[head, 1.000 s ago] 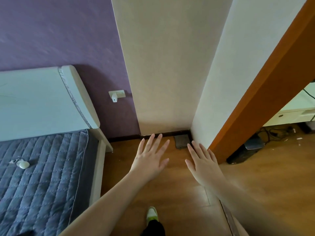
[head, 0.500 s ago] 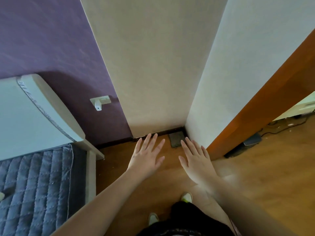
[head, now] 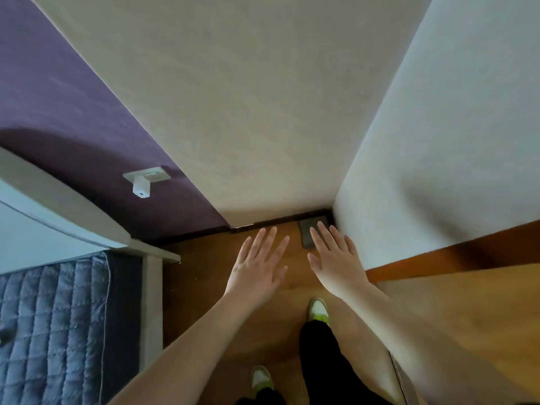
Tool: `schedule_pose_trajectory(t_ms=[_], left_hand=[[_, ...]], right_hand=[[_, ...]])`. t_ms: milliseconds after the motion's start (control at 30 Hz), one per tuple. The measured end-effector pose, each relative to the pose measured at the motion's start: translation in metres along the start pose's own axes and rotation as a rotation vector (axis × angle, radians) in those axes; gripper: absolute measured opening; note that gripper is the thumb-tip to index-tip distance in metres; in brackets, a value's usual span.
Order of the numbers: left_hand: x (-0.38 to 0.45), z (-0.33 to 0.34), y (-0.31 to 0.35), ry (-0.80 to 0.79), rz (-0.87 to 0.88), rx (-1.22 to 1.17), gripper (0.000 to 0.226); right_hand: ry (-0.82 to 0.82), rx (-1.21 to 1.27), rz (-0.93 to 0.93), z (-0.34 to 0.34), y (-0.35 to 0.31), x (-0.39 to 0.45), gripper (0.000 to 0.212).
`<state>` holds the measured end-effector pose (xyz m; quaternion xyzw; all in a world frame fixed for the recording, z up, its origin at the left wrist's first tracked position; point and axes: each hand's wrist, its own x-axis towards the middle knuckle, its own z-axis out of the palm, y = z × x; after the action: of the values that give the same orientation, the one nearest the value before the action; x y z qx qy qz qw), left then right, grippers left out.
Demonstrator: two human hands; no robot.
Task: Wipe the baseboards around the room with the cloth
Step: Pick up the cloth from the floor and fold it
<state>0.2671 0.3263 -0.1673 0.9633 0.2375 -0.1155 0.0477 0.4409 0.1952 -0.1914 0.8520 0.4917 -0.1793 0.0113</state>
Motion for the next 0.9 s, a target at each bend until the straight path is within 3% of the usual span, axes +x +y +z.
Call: schedule_pose_trajectory(t_ms=[233,467,900], left_hand=[[0.065,0.073,-0.026,-0.009,0.010,0.029,0.062],[0.113,0.161,-0.054,-0.039,-0.002,0.011,0.063],[0.194,0.380,-0.100,-0.108,0.031,0.036,0.065]], right_hand=[[-0.096,0.005,-0.035,0.082,0.021,0.067,0.067],[-0.137,0.050,0.059,0.191,0.017,0.128,0.068],[-0.252,-0.038,0.135,0.405,0.072,0.237,0.073]])
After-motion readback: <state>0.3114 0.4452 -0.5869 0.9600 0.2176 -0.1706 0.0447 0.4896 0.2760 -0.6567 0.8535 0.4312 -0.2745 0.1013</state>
